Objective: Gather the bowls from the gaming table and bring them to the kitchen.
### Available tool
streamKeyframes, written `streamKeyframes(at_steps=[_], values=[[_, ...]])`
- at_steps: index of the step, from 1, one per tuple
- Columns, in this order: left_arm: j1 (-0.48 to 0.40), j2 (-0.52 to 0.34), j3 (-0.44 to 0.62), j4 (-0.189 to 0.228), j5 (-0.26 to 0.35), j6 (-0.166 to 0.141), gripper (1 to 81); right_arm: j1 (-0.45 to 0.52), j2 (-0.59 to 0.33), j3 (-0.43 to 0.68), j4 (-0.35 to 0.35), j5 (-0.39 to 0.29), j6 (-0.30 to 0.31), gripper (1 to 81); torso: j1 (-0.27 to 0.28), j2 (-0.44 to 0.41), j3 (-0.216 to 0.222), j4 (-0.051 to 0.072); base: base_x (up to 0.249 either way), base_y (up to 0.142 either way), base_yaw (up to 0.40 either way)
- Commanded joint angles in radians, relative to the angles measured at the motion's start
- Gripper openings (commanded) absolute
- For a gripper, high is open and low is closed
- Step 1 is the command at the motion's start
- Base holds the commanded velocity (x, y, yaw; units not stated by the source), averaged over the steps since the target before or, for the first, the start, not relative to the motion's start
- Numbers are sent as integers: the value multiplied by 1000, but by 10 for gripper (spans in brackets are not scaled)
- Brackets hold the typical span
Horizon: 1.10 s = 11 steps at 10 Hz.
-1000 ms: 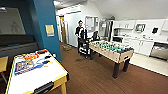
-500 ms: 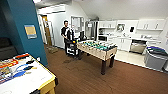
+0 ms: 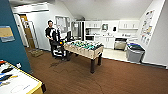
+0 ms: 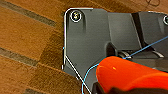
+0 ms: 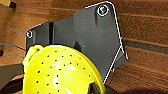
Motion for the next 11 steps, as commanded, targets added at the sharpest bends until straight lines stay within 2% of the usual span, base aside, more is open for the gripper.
streamKeyframes(at_steps=[1, 8, 9, 11], values=[[-42, -10, -6, 2, 54, 9, 10, 39, -38, 7, -9, -43, 5, 10, 0, 0, 0, 0, 0, 0, -400], [-42, -12, -6, -1, 54, 7, 10, 39, -33, 19, -12, -43, 2, 10, 0, 0, 0, 0, 0, 0, -400], [-42, -12, -6, -2, 54, 4, 10, 41, -32, 20, -12, -43, 2, 10, 0, 0, 0, 0, 0, 0, -298], [-44, -13, -6, -2, 54, 1, 10, 44, -29, 22, -12, -43, 0, 10, 0, 0, 0, 0, 0, 0, 0]])
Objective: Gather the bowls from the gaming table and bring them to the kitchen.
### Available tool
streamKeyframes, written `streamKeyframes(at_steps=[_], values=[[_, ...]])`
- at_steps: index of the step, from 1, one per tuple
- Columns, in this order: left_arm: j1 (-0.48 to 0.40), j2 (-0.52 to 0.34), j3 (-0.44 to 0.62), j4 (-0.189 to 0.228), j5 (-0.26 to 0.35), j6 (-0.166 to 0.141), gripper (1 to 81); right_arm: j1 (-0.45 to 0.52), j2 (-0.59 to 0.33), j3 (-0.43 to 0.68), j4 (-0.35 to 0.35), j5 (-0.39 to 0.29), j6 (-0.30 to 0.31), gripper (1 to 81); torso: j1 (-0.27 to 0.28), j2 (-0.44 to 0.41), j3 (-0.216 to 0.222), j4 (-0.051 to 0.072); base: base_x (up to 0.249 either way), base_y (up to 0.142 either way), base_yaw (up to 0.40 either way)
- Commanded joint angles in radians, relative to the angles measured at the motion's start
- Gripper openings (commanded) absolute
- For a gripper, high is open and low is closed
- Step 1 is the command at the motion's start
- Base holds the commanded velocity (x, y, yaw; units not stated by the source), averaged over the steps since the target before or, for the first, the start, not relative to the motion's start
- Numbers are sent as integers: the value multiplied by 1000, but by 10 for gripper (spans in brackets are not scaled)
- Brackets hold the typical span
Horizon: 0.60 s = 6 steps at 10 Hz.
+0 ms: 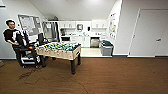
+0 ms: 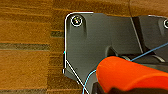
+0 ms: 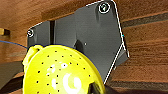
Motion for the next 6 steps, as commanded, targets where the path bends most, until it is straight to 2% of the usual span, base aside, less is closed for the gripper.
streamKeyframes(at_steps=[1, 5, 6], values=[[-31, -13, -5, -1, 57, 2, 10, 48, -28, 11, -12, -42, -1, 10, 0, 0, 0, 0, 0, 0, 0], [-31, -10, -5, -1, 55, -1, 10, 50, -28, 11, -12, -42, -4, 10, 0, 0, 0, 0, 0, 0, 0], [-33, -10, -5, -1, 55, -1, 10, 50, -26, 11, -12, -42, -4, 10, 0, 0, 0, 0, 81, 0, 0]])
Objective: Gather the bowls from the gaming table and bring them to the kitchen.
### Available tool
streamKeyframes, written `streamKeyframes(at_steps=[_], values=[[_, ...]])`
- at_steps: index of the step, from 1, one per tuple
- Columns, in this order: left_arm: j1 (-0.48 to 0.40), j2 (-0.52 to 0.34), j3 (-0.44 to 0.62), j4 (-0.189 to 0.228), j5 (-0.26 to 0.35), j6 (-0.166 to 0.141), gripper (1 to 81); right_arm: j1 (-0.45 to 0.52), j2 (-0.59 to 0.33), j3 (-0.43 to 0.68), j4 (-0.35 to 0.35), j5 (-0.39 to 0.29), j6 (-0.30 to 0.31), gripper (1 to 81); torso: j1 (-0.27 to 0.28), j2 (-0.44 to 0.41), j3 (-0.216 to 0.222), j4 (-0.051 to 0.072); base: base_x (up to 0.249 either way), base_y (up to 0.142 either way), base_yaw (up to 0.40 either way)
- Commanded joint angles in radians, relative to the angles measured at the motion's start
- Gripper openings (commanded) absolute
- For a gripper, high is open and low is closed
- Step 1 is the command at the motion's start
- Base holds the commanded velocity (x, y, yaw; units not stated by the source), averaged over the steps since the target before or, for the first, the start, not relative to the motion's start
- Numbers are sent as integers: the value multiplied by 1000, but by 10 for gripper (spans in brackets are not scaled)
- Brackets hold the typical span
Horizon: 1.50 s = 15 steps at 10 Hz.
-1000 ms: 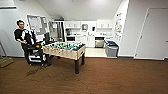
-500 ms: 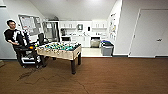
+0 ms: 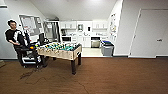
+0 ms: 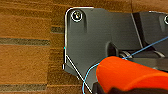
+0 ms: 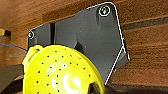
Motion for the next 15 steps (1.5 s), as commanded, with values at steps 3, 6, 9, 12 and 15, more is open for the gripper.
streamKeyframes(at_steps=[3, 6, 9, 12, 15], values=[[-47, -9, -3, -1, 52, 2, 10, 47, -22, 11, -12, -44, -6, 10, 2, 0, 1, 0, 136, 0, 0], [-47, -9, -3, -1, 52, 2, 10, 45, -19, 11, -12, -44, -6, 10, 2, 0, 1, 0, 191, 0, 0], [-47, -8, -2, 0, 52, 4, 10, 42, -18, 11, -12, -44, -6, 10, 2, 0, 1, 0, 191, 0, 0], [-46, -8, -2, 2, 52, 5, 10, 42, -18, 11, -12, -44, -8, 10, 3, 0, 1, 0, 194, 0, 0], [-44, -8, -2, 2, 52, 5, 10, 44, -18, 11, -12, -44, -9, 10, 3, 0, 1, 0, 195, -24, 0]])
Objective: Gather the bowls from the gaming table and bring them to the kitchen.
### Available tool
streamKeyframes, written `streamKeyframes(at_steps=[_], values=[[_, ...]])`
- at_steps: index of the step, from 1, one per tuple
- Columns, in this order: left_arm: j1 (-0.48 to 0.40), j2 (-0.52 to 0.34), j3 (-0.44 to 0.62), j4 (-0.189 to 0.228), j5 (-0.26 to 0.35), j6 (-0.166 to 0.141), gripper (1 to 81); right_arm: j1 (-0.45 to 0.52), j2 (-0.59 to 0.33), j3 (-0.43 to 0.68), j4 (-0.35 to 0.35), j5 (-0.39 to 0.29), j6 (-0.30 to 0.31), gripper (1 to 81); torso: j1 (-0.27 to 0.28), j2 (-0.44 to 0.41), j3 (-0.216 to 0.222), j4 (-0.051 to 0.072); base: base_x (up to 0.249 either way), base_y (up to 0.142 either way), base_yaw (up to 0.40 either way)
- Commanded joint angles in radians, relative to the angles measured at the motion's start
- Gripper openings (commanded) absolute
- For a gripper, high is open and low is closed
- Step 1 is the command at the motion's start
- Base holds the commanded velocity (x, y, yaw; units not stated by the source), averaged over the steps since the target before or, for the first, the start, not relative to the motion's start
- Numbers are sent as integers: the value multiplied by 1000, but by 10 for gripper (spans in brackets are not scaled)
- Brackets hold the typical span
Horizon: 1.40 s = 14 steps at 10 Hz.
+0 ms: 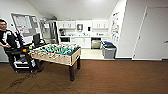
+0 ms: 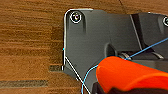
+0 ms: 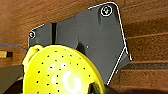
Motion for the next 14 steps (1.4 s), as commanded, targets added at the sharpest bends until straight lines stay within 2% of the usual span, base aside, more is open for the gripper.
streamKeyframes(at_steps=[1, 5, 14], values=[[-37, -9, -3, 0, 50, 5, 10, 41, -25, 10, -12, -46, -6, 10, 0, 0, 0, 0, 195, -78, 0], [-37, -8, -5, 0, 50, 3, 10, 46, -22, 10, -12, -46, -6, 10, 0, 0, 0, 0, 195, -82, 0], [-37, -6, -3, 0, 49, 3, 10, 43, -21, 11, -13, -46, -6, 10, -1, 0, 0, 0, 199, 0, 0]])
